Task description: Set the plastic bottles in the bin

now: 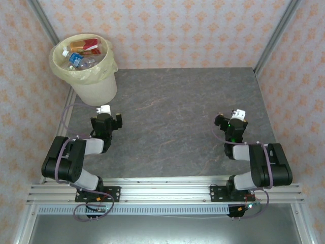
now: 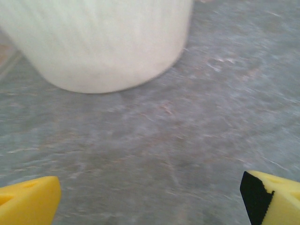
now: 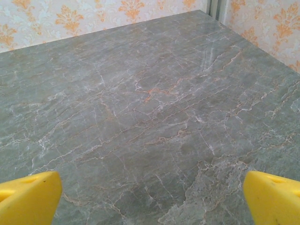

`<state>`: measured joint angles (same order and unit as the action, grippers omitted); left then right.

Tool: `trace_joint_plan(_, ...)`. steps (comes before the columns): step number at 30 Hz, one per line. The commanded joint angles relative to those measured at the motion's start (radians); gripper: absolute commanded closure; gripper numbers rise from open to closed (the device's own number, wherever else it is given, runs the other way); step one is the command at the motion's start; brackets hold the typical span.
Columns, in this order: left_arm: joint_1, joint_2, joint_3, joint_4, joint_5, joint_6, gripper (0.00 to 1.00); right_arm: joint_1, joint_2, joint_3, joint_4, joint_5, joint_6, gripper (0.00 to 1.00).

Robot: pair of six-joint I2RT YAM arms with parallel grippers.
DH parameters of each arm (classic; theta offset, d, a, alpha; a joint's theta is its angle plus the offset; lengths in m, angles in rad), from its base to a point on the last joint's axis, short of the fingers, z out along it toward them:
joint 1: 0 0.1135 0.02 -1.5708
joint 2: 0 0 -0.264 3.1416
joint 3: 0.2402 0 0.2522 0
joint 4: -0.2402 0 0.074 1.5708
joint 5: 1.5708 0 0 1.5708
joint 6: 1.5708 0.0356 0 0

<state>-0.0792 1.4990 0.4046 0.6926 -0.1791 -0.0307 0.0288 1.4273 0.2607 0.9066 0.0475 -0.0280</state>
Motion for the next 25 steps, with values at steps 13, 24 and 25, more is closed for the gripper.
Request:
trace_joint_plan(13, 0.006, -0.006, -0.004, 0.093, -0.131, -0.012, 0.00, 0.002, 0.095, 0.154, -0.121, 0.013, -0.015, 0.01)
trace_joint_plan(24, 0.006, -0.006, -0.004, 0.092, -0.132, -0.014, 0.00, -0.002, 0.096, 0.160, -0.130, -0.020, -0.023, 0.01)
trace_joint_plan(25, 0.006, -0.006, -0.004, 0.093, -0.131, -0.013, 0.00, -0.002, 0.096, 0.158, -0.129, -0.019, -0.024, 0.01)
